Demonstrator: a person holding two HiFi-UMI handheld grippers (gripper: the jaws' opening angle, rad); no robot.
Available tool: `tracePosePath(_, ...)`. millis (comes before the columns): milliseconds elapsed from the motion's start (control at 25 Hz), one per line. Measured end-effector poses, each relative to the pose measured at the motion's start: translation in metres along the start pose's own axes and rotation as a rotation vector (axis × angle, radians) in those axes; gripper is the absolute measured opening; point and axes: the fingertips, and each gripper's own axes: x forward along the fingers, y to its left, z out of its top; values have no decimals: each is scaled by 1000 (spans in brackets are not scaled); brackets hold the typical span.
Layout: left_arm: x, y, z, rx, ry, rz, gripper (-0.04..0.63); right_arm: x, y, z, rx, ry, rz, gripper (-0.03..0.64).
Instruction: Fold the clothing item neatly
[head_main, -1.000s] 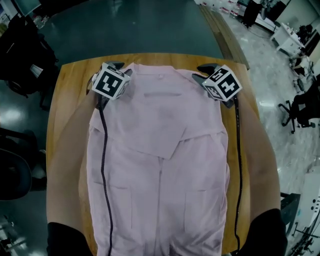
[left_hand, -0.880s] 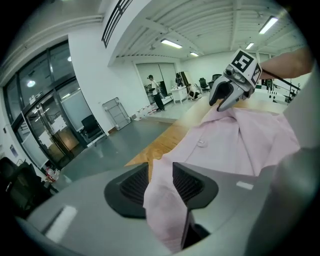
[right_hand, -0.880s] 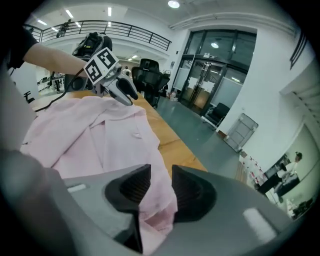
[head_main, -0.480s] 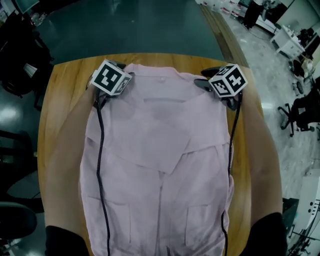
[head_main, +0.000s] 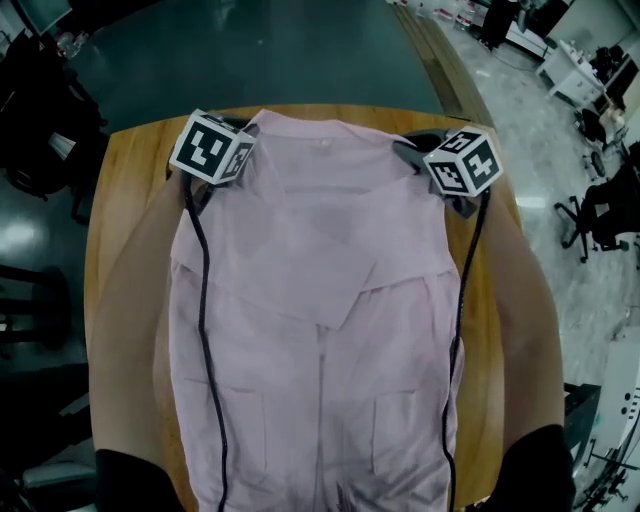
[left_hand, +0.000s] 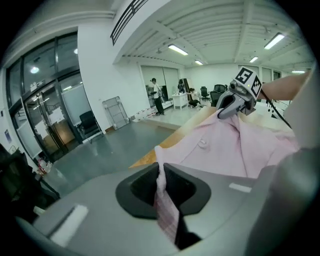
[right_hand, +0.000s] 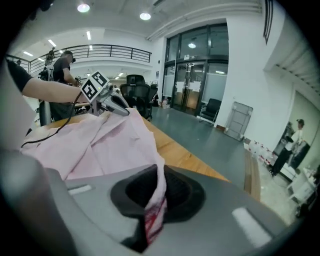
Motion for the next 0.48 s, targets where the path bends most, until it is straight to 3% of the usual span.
tracePosePath(280, -102, -16, 35, 76, -82, 52, 31, -87, 38, 52, -48, -107, -53, 25)
tracePosePath(480, -178, -60, 28, 114, -70, 17, 31, -146, 98, 67, -70, -142, -37, 25)
